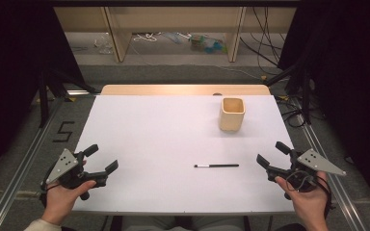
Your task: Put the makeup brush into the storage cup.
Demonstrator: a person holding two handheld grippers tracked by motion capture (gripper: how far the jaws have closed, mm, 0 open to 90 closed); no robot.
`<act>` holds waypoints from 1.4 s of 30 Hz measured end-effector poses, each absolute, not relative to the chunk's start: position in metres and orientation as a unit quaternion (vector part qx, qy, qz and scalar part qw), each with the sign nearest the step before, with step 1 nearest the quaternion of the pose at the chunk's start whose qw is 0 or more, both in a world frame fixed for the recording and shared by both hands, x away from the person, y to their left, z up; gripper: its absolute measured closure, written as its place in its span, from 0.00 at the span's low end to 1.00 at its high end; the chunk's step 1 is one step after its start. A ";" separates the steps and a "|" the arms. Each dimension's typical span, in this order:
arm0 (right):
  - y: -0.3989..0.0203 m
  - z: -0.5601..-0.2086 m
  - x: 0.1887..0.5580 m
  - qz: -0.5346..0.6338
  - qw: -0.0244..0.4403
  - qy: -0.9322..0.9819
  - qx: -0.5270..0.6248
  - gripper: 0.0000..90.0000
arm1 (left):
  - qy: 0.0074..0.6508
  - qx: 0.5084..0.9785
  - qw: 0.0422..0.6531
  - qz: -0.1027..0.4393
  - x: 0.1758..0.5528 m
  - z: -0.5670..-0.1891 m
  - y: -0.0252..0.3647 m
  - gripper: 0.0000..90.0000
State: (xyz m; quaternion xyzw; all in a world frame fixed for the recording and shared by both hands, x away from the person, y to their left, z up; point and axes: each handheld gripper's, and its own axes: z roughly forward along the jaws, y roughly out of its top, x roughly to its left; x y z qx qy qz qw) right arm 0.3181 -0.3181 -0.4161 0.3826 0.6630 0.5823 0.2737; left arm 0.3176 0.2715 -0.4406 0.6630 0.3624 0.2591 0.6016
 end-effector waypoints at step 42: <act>-0.269 -0.397 0.379 0.574 0.277 0.697 0.329 0.21 | 0.349 0.672 0.600 0.258 0.316 -0.440 0.269 0.06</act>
